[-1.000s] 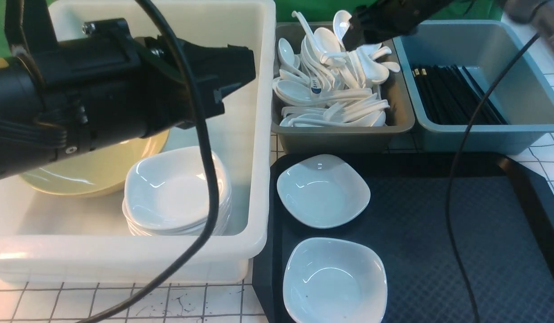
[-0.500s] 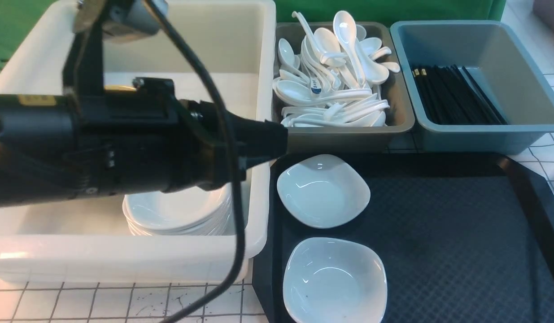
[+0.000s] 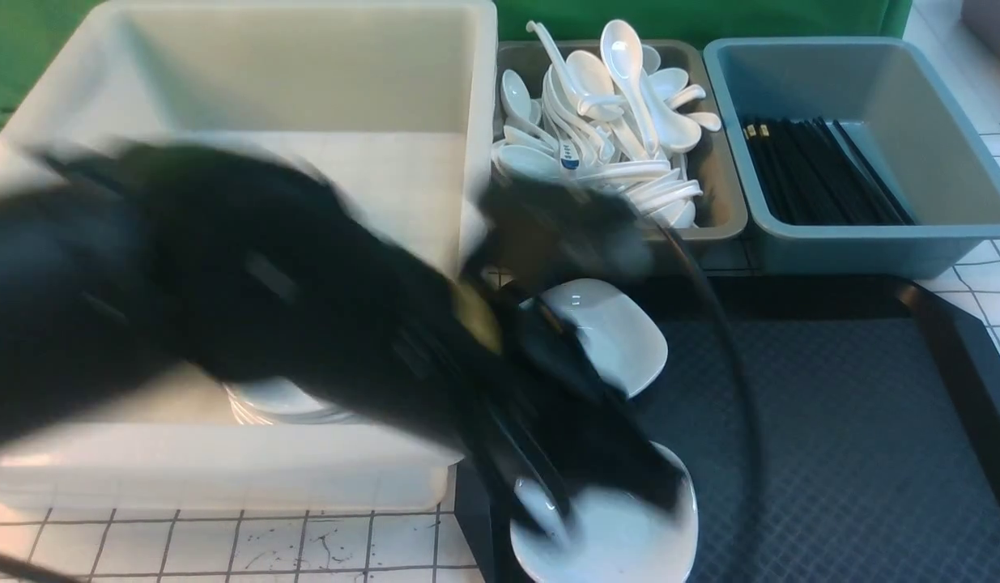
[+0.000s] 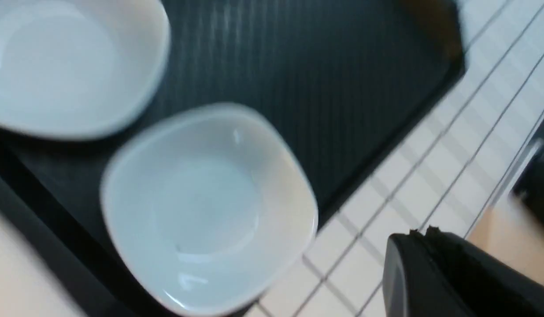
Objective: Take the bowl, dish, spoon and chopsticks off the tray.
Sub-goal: Use the left arm to grab the plate
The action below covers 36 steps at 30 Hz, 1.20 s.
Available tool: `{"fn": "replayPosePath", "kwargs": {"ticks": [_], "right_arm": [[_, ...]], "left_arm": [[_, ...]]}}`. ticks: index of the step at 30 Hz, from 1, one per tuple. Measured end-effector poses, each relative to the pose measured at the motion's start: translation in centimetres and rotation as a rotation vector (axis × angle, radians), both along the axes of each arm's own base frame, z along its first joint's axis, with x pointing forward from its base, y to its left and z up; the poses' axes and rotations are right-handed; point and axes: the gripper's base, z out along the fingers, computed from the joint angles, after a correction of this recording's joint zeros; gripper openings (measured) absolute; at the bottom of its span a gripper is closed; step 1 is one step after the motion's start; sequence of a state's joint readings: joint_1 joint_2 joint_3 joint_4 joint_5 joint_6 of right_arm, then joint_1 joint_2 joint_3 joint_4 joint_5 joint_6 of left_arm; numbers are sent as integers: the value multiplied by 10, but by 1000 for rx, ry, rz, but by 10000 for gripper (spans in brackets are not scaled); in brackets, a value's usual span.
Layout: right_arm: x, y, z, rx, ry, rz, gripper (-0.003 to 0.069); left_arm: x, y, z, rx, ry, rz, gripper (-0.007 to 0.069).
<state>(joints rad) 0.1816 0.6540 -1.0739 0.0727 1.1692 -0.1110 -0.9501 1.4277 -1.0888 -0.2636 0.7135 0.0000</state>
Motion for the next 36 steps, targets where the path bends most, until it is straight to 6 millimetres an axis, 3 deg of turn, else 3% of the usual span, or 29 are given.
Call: {"fn": "replayPosePath", "kwargs": {"ticks": [6, 11, 17, 22, 27, 36], "right_arm": [[-47, -9, 6, 27, -161, -7, 29], [-73, -14, 7, 40, -253, -3, 31], [-76, -12, 7, 36, -266, 42, 36], [-76, -10, 7, 14, -276, 77, 37], [-76, -10, 7, -4, -283, 93, 40], [-76, -10, 7, -32, -293, 118, 43]], "left_arm": [[-18, -34, -41, 169, -36, 30, 0], [-18, -49, -51, 162, -56, 64, 2], [-7, -71, -58, 168, -57, 69, 116], [1, -88, -78, 251, -22, 76, 343], [3, -91, -102, 323, 9, 89, 492], [11, -95, -128, 421, -63, 44, 522]]}}
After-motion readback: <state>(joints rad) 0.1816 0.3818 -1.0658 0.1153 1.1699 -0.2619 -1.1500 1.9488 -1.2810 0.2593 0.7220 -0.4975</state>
